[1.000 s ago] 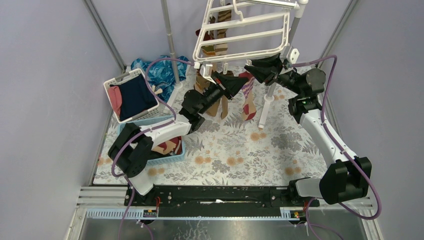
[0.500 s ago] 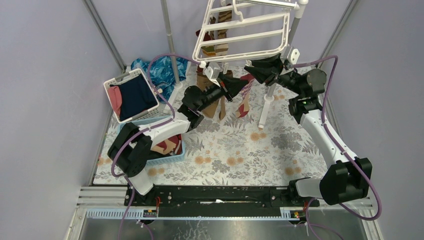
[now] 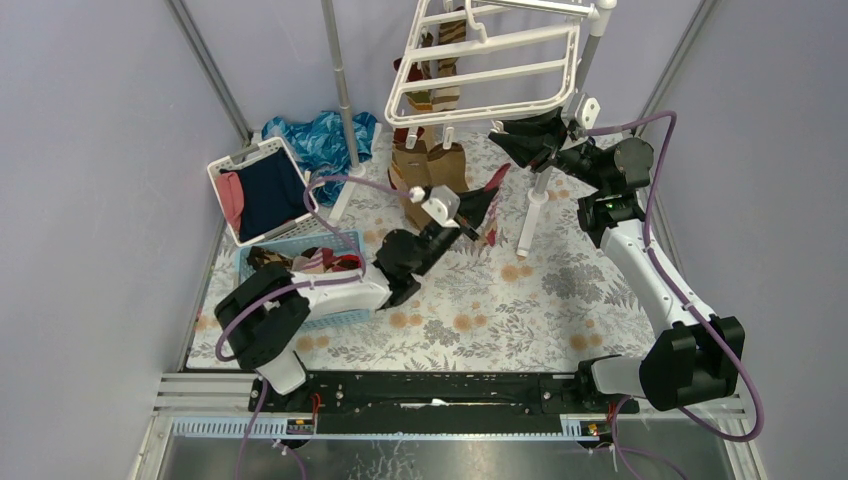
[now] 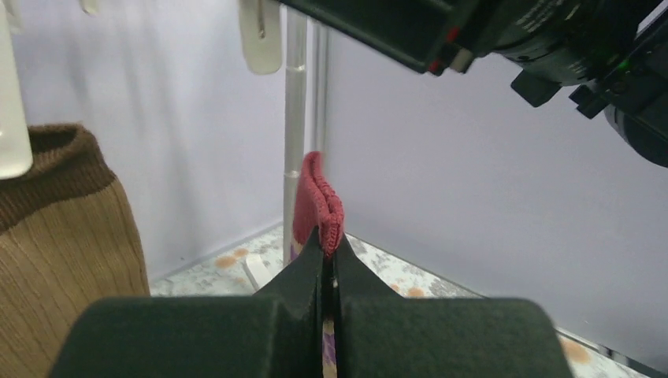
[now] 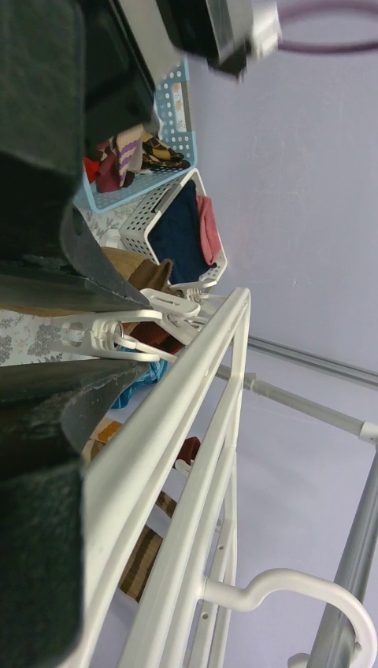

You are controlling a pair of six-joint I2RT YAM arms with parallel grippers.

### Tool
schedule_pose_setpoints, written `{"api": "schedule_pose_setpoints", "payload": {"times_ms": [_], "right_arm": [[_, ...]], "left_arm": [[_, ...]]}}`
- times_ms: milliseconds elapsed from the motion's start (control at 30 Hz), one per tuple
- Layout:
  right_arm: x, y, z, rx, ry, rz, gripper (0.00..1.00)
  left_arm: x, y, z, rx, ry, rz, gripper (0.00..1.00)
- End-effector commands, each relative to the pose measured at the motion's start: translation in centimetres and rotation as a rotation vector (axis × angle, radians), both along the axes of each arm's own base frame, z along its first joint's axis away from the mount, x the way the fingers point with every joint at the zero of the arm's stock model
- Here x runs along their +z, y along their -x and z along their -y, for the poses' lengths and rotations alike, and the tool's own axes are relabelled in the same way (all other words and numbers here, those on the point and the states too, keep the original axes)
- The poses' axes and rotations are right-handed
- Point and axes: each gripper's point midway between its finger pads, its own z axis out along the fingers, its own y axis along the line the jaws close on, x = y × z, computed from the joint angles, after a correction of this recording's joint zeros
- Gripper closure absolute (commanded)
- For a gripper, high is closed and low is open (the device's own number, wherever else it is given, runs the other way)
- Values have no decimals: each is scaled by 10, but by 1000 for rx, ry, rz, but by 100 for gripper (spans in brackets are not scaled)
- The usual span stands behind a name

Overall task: Clip the socks to the hanger
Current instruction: Clamp the sock onto the hanger.

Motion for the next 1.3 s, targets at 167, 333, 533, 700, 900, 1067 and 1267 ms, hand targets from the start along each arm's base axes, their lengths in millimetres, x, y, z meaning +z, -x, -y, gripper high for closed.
{"api": "schedule_pose_setpoints", "payload": {"times_ms": [167,333,533,700,900,1067,1267], "right_arm": [[20,17,-2,21,-14,70,92],[21,16,-2,20,-15,70,92],[19,14,-2,20,-16,65,92],[19,15,-2,21,-16,66,92],[21,14,-2,23,-15,68,92],[20,12,-3,22,-16,61,92],[22,13,-2,20,-23,52,92]], "left_arm": [[13,-13,-35,704,-107,192,100],[5,-10,-14,780,-230,230,100],[6,-18,1,906,-351,268,100],[-3,-35,14,1039,-452,257,100],[-9,-37,7,1070,-458,195,100],[1,-36,-4,1100,-443,156,100],[11,-29,-5,1110,-472,177,100]]}}
